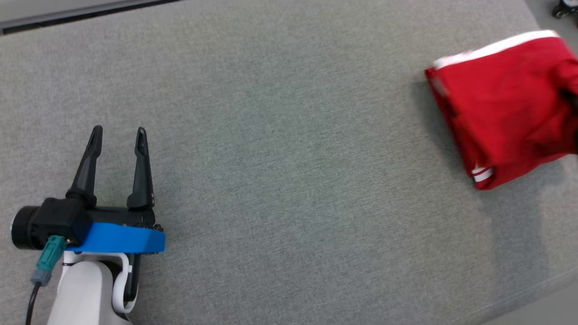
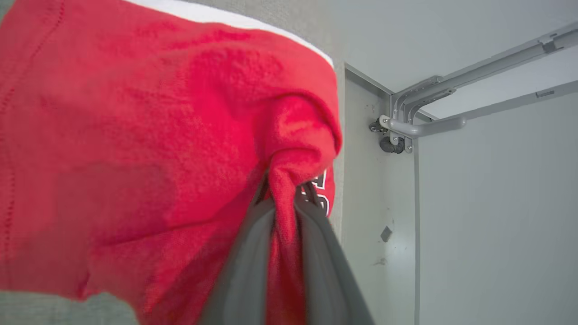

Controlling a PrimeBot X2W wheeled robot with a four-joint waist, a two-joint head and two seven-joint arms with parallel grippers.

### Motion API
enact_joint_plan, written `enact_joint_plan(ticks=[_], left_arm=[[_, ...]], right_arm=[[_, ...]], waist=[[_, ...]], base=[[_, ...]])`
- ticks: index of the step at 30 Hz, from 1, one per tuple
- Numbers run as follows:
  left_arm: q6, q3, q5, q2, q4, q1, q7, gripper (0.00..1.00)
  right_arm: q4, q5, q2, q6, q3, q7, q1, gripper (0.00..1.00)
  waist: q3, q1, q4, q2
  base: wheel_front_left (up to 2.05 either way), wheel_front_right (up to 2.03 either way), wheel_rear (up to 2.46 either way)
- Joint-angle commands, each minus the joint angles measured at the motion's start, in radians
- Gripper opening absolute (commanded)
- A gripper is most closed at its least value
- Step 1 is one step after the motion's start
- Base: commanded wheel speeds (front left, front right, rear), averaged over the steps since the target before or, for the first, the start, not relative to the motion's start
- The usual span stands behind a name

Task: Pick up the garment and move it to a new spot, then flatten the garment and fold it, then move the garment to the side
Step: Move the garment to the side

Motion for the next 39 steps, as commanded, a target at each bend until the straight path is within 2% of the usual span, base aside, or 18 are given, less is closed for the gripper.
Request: enact_joint_plan(ticks=[1, 8, 9, 10, 11, 18, 23, 27, 33, 36, 39], left_arm=[[-0.003, 0.002, 0.004, 0.012, -0.010, -0.015, 0.004, 1.00], [-0.002, 0.003, -0.002, 0.035, -0.045, 0.002, 0.031, 1.00], [-0.001, 0.002, -0.003, 0.037, -0.048, 0.004, 0.035, 1.00], [-0.001, 0.000, -0.003, 0.040, -0.050, 0.006, 0.037, 1.00], [0.000, -0.001, -0.003, 0.041, -0.051, 0.007, 0.039, 1.00], [0.004, -0.024, -0.013, 0.021, -0.026, 0.024, 0.031, 1.00], [0.011, -0.033, -0.033, -0.013, 0.012, 0.056, 0.009, 1.00], [0.016, -0.036, -0.059, -0.042, 0.051, 0.097, -0.007, 1.00], [0.020, -0.027, -0.085, -0.057, 0.081, 0.158, -0.025, 1.00], [0.023, -0.021, -0.093, -0.064, 0.094, 0.188, -0.029, 1.00], [0.020, -0.015, -0.095, -0.066, 0.107, 0.219, -0.031, 1.00]], right_arm=[[0.031, -0.019, -0.004, 0.000, -0.021, -0.016, 0.011, 0.00], [0.162, -0.071, 0.048, 0.000, -0.106, -0.128, 0.046, 0.00], [0.174, -0.087, 0.055, 0.000, -0.110, -0.147, 0.047, 0.29], [0.185, -0.102, 0.063, 0.000, -0.119, -0.171, 0.045, 0.81], [0.194, -0.127, 0.071, 0.000, -0.130, -0.198, 0.041, 1.00], [0.227, -0.313, 0.118, 0.000, -0.205, -0.369, 0.051, 1.00], [0.189, -0.317, 0.195, 0.000, -0.275, -0.448, 0.148, 1.00], [0.091, -0.271, 0.278, 0.000, -0.303, -0.484, 0.293, 1.00], [-0.119, -0.208, 0.411, 0.000, -0.384, -0.517, 0.521, 1.00], [-0.214, -0.201, 0.491, 0.000, -0.443, -0.527, 0.619, 1.00], [-0.282, -0.214, 0.544, 0.000, -0.471, -0.534, 0.684, 1.00]], waist=[[0.019, 0.0000, 0.013, 0.0000], [0.039, 0.0000, 0.017, 0.0000], [0.038, 0.0000, 0.017, 0.0000], [0.035, 0.0000, 0.017, 0.0000], [0.031, 0.0000, 0.016, 0.0000], [-0.057, 0.0000, 0.029, 0.0000], [-0.164, 0.0000, 0.068, 0.0000], [-0.246, 0.0000, 0.110, 0.0000], [-0.328, 0.0000, 0.172, 0.0000], [-0.360, 0.0000, 0.198, 0.0000], [-0.389, 0.0000, 0.220, 0.0000]], base=[[0.00, 0.00, 0.00], [0.00, 0.00, 0.00], [0.00, 0.00, 0.00], [0.00, 0.00, 0.00], [0.00, 0.00, 0.00], [0.00, 0.00, 0.00], [0.00, 0.00, 0.00], [0.00, 0.00, 0.00], [0.00, 0.00, 0.00], [0.00, 0.00, 0.00], [0.00, 0.00, 0.00]])
